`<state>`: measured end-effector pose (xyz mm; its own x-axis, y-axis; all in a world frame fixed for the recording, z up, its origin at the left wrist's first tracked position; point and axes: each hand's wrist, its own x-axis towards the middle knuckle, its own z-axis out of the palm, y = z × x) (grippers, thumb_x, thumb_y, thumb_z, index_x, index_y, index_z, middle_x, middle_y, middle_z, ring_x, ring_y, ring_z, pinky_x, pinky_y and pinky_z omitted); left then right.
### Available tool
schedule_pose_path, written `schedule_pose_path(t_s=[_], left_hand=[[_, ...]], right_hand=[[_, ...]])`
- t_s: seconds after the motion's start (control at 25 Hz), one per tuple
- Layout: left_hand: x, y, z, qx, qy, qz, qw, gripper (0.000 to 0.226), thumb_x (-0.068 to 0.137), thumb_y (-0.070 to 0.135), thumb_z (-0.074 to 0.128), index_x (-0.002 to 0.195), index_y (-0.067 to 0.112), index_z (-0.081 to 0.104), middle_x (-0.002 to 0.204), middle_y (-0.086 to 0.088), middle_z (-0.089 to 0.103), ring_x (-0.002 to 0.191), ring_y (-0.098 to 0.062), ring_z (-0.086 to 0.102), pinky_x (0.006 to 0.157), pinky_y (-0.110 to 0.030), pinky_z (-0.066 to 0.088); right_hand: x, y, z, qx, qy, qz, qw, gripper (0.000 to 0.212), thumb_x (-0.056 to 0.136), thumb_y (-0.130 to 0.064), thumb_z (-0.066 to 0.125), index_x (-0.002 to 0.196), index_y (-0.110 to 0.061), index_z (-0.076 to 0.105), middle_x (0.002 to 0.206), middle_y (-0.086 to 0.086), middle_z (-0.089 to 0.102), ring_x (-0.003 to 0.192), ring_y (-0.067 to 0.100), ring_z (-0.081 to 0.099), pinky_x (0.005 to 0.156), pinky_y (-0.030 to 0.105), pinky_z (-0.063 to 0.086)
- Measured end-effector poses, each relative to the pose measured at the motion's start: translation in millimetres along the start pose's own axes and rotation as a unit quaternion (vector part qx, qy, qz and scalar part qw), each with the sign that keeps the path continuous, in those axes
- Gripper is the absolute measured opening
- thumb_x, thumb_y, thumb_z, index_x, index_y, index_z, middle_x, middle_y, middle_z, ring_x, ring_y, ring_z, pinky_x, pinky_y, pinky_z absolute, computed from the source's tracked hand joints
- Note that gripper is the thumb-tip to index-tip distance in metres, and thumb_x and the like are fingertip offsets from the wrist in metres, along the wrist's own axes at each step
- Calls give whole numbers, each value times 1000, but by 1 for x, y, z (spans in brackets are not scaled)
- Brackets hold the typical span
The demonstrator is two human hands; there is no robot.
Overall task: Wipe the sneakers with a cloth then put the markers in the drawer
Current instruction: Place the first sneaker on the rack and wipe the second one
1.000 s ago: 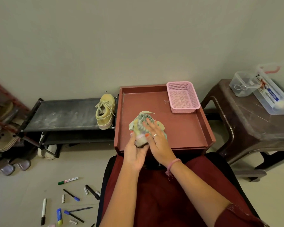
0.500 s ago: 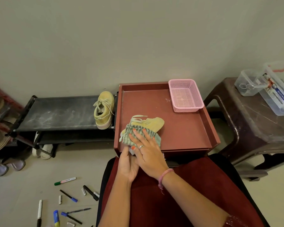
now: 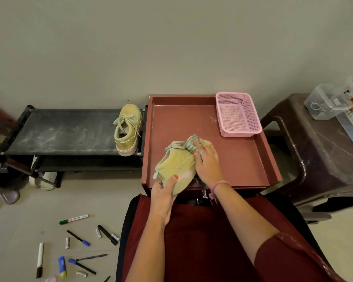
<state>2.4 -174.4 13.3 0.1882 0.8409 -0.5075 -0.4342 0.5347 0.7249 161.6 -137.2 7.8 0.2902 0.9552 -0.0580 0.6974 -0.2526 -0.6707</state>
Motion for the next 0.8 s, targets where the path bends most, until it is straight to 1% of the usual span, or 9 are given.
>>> schedule_pose_path(t_s=[0.12,0.24,0.28,0.32,0.4,0.52,0.64,0.72,0.8], left_hand=[[3,-3,1,5,2,1,1000,33,94,9,57,126,14,55,118,-8,69,107,-21,67,95,-38,52],[5,-4,-2,32,-7,13,999,36,91,14,64,126,18,55,119,-5,69,109,-21,66,98,-41,51],[5,-4,-2,67,-6,22,998,39,87,18,70,124,22,56,117,-2,69,109,-18,66,97,-38,51],[4,-4,-1,110,-1,34,993,43,82,21,76,120,26,57,115,3,70,106,-12,66,93,-32,53],[2,-5,0,178,7,56,982,52,72,22,85,115,30,57,110,11,69,99,-2,66,81,-17,53],[2,-6,1,215,1,92,972,53,69,16,87,111,29,59,104,12,71,94,0,67,73,-13,51],[1,-5,5,225,-15,111,968,42,72,7,83,104,27,64,97,14,73,90,-1,68,71,-12,51],[0,-5,6,227,-21,105,968,39,73,11,82,103,27,65,97,13,74,91,-4,69,74,-16,53],[0,-4,5,224,-29,98,969,41,70,17,82,107,25,65,99,7,74,94,-10,70,77,-22,55]], right_hand=[[25,7,-4,-9,30,19,999,42,101,-20,36,142,-20,42,147,0,40,139,22,29,116,29,16],[40,11,-11,-43,33,64,996,39,101,-19,36,137,-14,48,142,5,41,128,29,35,109,31,24],[41,11,-14,-50,37,90,994,37,101,-20,36,133,-11,52,139,8,41,124,31,35,105,31,26],[40,9,-17,-58,41,111,991,36,101,-22,35,127,-8,56,136,11,42,121,32,36,102,30,26],[27,5,-14,-75,52,119,989,36,101,-23,35,121,-6,60,131,12,47,119,32,38,98,30,27],[-8,-3,-6,-43,101,87,990,34,100,-20,40,128,-13,56,129,9,54,119,27,45,97,23,27],[-42,-25,-7,27,123,22,992,32,97,-13,47,127,-15,60,126,0,60,116,17,52,95,8,25],[-65,-39,-8,51,104,-3,993,34,96,-14,50,127,-22,59,128,-8,57,115,10,47,97,9,25],[-83,-43,-4,42,102,-44,993,36,94,-13,54,127,-25,59,129,-11,53,116,7,42,101,11,26]])
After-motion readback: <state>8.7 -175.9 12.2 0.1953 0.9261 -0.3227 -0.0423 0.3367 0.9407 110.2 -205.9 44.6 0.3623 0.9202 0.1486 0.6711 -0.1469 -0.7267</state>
